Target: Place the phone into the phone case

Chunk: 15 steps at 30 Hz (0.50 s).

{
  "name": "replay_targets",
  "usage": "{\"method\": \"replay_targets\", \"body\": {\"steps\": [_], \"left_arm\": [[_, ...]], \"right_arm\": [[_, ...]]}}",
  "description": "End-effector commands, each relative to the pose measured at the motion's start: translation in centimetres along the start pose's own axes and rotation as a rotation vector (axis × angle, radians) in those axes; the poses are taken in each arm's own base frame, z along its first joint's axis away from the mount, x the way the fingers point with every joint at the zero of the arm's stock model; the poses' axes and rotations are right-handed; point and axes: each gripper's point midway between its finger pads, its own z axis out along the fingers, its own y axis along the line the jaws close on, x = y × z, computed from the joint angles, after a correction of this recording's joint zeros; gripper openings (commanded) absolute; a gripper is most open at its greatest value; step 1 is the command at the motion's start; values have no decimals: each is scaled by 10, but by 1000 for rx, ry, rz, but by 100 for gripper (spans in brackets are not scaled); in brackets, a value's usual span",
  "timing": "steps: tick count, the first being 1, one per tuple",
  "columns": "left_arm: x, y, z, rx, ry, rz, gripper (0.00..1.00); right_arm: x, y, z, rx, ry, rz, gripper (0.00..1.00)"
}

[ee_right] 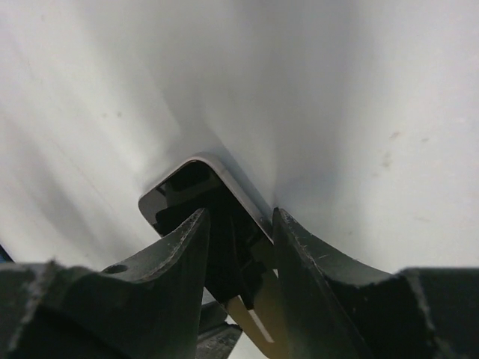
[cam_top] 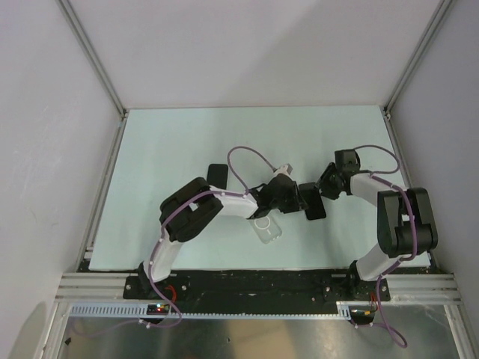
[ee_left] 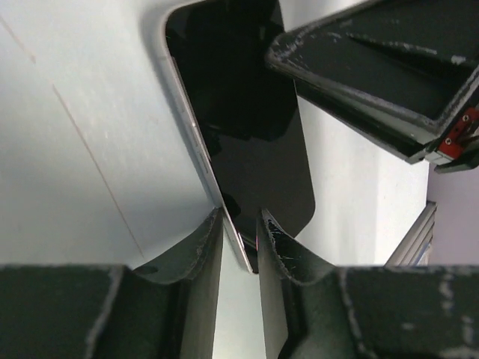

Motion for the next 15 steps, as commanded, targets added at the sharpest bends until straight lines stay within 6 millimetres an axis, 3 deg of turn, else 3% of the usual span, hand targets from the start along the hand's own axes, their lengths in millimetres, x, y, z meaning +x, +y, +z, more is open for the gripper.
{"method": "replay_targets", "body": {"steps": [1, 7, 15], "left_arm": [[6, -6, -21, -20, -21, 41, 30], [0, -1, -43, -44, -71, 49, 30], [-25, -1, -82, -33, -136, 89, 31]], "right_arm": [[43, 1, -5, 9, 154, -105, 45], [61, 7, -14, 1, 180, -190, 54], [70, 12, -29, -73, 186, -291, 80]]}}
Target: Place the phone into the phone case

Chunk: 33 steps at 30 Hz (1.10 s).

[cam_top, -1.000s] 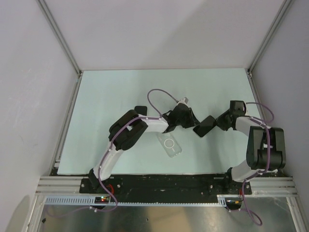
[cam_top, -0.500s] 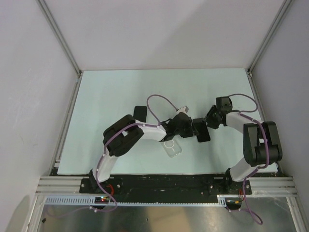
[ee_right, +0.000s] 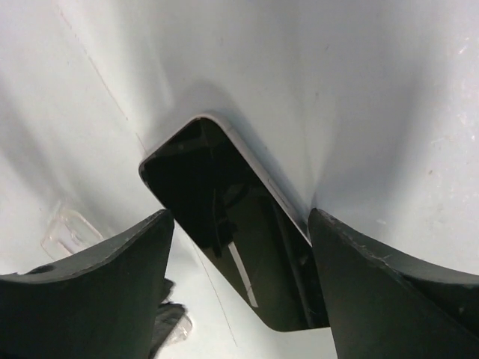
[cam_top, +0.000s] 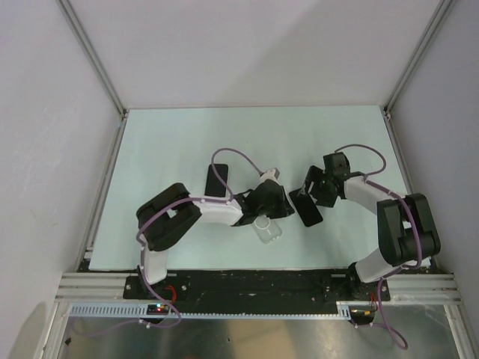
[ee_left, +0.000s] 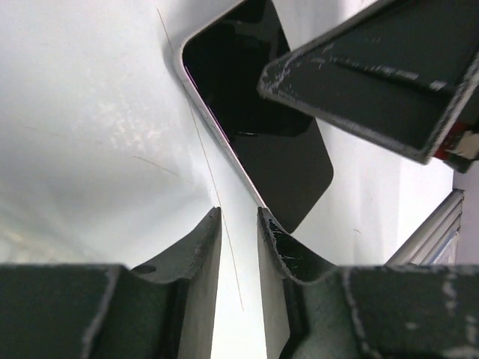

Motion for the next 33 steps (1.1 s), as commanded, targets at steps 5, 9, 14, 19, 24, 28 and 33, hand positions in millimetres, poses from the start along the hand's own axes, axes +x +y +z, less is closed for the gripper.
{"method": "replay_targets", "body": {"steps": [5, 9, 14, 19, 24, 28, 33], "left_arm": [[-56, -21, -59, 80, -154, 52, 32], [-69, -18, -84, 96, -187, 46, 33], [-79, -1, -108, 87, -225, 27, 34], [-94, 26, -136, 61, -285, -10, 35], [-100, 52, -154, 27, -319, -40, 35], [-99, 60, -162, 18, -326, -51, 36], [-92, 72, -162, 3, -309, -85, 36]], "right_arm": [[30, 0, -8, -21, 61, -166, 94], [41, 5, -5, -23, 81, -224, 97], [51, 8, -2, 13, 98, -269, 98], [67, 12, 4, 88, 124, -335, 97], [80, 16, 9, 164, 134, -406, 96], [86, 14, 12, 206, 152, -432, 89], [91, 8, 10, 288, 161, -475, 85]]}}
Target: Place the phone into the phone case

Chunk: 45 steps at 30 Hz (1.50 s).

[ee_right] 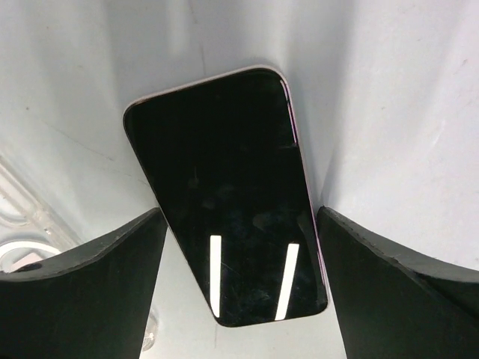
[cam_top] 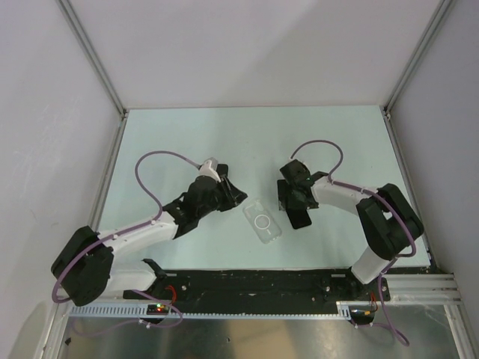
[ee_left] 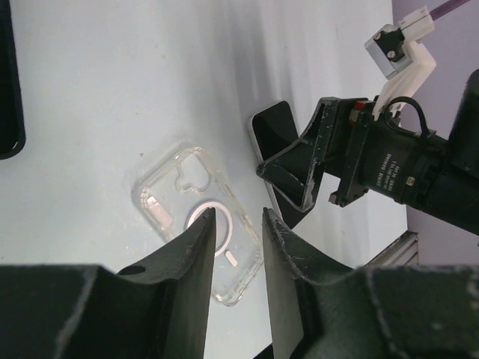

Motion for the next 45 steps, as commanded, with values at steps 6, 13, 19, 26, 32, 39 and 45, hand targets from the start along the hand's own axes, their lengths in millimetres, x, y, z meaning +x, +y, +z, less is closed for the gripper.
{"method": "replay_targets", "body": {"steps": [6, 13, 19, 26, 32, 39, 45], "left_arm": [[-2, 11, -2, -19, -5, -22, 36], [10, 25, 4, -58, 30, -35, 36], [24, 45, 8, -115, 57, -32, 35], [43, 56, 6, -148, 85, -8, 34], [62, 66, 8, -177, 111, -11, 33], [67, 68, 13, -184, 123, -18, 32], [72, 69, 19, -182, 138, -29, 31]], "right_arm": [[56, 1, 2, 74, 194, -67, 70], [66, 9, 3, 37, 222, -88, 50], [55, 12, 2, -29, 213, -52, 30], [38, 22, -10, -139, 178, -21, 24], [30, 30, -23, -202, 160, -21, 22], [22, 34, -39, -214, 136, -32, 21], [16, 47, -53, -217, 113, -60, 20]]}}
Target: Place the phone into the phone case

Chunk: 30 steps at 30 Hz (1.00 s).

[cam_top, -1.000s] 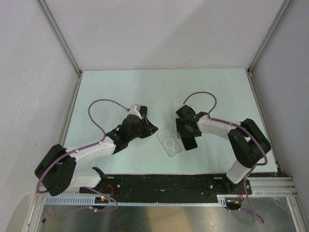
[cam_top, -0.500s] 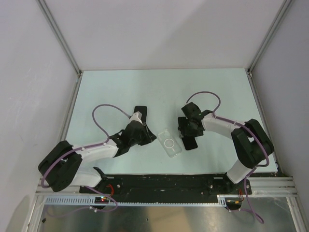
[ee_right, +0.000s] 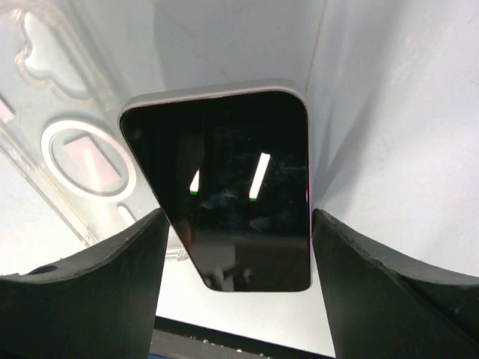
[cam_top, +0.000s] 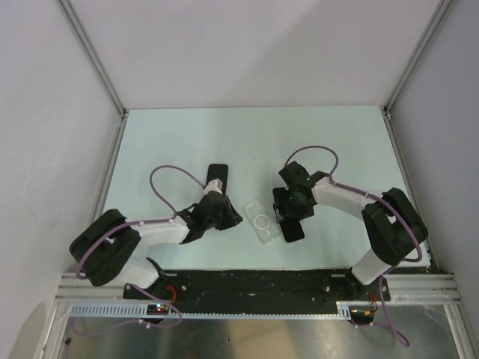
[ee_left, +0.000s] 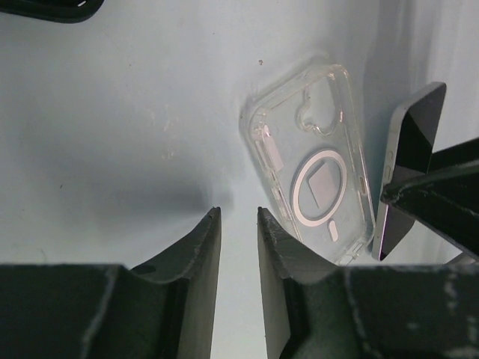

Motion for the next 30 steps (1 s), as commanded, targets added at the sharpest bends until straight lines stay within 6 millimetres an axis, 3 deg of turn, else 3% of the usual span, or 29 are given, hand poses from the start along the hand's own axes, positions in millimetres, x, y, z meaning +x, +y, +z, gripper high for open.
{"method": "replay_targets", "body": {"steps": [1, 8, 16, 21, 25, 30], "left_arm": [[-7, -11, 5, 30, -33, -22, 31], [-7, -13, 9, 34, -28, -25, 30], [-3, -17, 17, 39, -9, -23, 28], [1, -20, 18, 49, 1, -26, 27], [2, -21, 17, 54, 1, -24, 26], [5, -23, 15, 64, 6, -17, 25]], "right_arm": [[-17, 24, -27, -44, -62, -22, 20], [-22, 44, -34, -45, -65, -64, 20], [-25, 64, -27, -50, -41, -88, 19], [-30, 59, -23, 3, -56, -71, 20], [-41, 50, -25, 23, -104, -68, 37], [-40, 48, -16, -58, -124, -87, 66]]}}
